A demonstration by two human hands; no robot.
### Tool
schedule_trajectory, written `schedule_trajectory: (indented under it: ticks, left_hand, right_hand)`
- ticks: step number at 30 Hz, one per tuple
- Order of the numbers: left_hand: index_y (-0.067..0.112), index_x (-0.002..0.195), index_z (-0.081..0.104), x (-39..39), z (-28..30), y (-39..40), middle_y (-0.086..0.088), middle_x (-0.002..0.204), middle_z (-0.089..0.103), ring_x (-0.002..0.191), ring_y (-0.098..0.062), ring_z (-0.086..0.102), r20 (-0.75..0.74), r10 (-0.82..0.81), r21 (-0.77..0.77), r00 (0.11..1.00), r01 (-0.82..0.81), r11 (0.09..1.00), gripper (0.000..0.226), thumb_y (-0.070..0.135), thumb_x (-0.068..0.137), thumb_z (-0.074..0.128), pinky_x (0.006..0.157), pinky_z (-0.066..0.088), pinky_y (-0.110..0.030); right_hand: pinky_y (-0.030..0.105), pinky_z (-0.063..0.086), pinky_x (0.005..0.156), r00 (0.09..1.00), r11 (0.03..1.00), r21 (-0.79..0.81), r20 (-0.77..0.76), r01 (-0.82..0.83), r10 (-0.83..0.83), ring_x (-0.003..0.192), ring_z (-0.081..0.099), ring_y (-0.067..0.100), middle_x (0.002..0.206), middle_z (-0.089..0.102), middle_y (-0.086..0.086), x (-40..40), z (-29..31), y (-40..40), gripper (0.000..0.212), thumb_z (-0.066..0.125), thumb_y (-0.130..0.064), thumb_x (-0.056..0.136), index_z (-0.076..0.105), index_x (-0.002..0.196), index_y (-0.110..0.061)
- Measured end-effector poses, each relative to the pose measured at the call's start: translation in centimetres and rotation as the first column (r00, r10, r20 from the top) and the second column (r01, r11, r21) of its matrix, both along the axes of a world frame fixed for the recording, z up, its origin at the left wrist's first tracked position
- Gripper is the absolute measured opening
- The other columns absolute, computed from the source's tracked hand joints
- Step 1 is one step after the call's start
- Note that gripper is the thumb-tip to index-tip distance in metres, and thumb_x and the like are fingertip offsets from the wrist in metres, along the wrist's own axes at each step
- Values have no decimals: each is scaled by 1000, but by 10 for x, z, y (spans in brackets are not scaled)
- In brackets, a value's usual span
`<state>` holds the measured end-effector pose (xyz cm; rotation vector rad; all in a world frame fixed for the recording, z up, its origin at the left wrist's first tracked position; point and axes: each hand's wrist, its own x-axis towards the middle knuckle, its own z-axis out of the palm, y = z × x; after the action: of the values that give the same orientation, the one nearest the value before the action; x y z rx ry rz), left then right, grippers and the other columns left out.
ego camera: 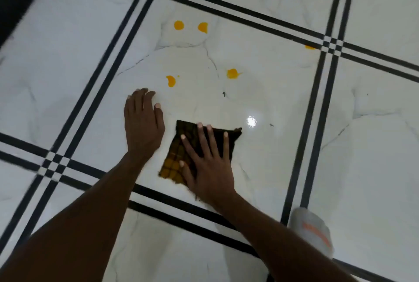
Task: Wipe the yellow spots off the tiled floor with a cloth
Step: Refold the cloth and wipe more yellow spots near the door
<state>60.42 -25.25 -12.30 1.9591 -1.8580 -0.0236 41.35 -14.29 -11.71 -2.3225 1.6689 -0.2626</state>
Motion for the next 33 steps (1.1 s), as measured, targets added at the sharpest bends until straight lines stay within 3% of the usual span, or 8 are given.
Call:
schedule_trajectory:
  ticks: [3, 11, 16, 21, 24, 29, 31, 33]
  left_hand:
    - [1, 149, 45, 35, -9, -10, -20, 158, 46, 152, -38, 36, 39, 72, 38, 997, -73, 997, 48, 27, 110, 38, 128, 23, -51]
    - [6, 159, 34, 37, -13, -16, -15, 168, 33, 160, -34, 21, 23, 135, 99, 991, -137, 986, 56, 35, 110, 33, 131, 16, -52]
    - [8, 159, 35, 36, -14, -17, -11, 169, 32, 161, -31, 19, -15, 127, 111, 992, -125, 986, 55, 32, 109, 33, 131, 17, -52]
    - [9, 161, 32, 40, -13, -16, -10, 171, 27, 162, -29, 16, -34, 114, 148, 993, -108, 983, 55, 29, 110, 31, 130, 19, -54]
    - [11, 163, 28, 39, -14, -18, -9, 173, 24, 163, -28, 12, -8, 124, 176, 992, -121, 977, 56, 31, 110, 30, 130, 18, -53]
    - [14, 164, 24, 40, -18, -18, -6, 174, 19, 164, -25, 7, -2, 129, 171, 992, -127, 977, 58, 34, 110, 29, 132, 14, -51]
    - [14, 164, 25, 39, -18, -18, -6, 174, 19, 164, -24, 7, -7, 119, 161, 993, -117, 980, 58, 33, 110, 29, 132, 14, -50]
    - [14, 164, 24, 40, -18, -19, -5, 174, 18, 164, -24, 7, -11, 125, 171, 992, -122, 978, 59, 34, 110, 27, 132, 15, -51]
  right_hand:
    - [63, 13, 127, 1000, 994, -104, -2, -10, 10, 161, 20, 31, 173, 27, 8, -9, -9, -97, 65, 46, -55, 102, 39, 161, -29]
    - [67, 4, 128, 827, 832, -59, -88, 552, -555, 162, 12, 37, 174, 21, 11, -110, -3, -228, 68, 27, -55, 105, 25, 166, -23]
    - [65, 9, 128, 987, 989, -125, -124, 83, -99, 159, 26, 36, 168, 37, 11, 13, -7, -277, 64, 30, -52, 104, 38, 161, -26]
    - [62, 6, 129, 907, 908, -77, -134, -412, 400, 164, 13, 26, 175, 21, 2, -4, 3, -167, 61, 37, -53, 108, 28, 165, -32]
    - [67, 13, 126, 940, 950, -29, -156, -312, 304, 163, 18, 27, 174, 23, 3, -88, 3, -181, 63, 38, -54, 106, 28, 165, -32]
    - [70, 0, 126, 945, 956, -14, -149, 293, -292, 162, 11, 35, 175, 18, 8, -75, 5, -368, 70, 16, -60, 103, 20, 166, -32]
    - [69, 1, 126, 965, 978, -35, -160, 206, -208, 161, 17, 37, 173, 25, 12, -13, 3, -393, 71, 17, -58, 101, 27, 165, -29]
    - [67, 6, 126, 985, 994, -80, -161, -81, 67, 159, 25, 36, 169, 35, 11, 43, 5, -364, 69, 18, -57, 102, 36, 162, -28]
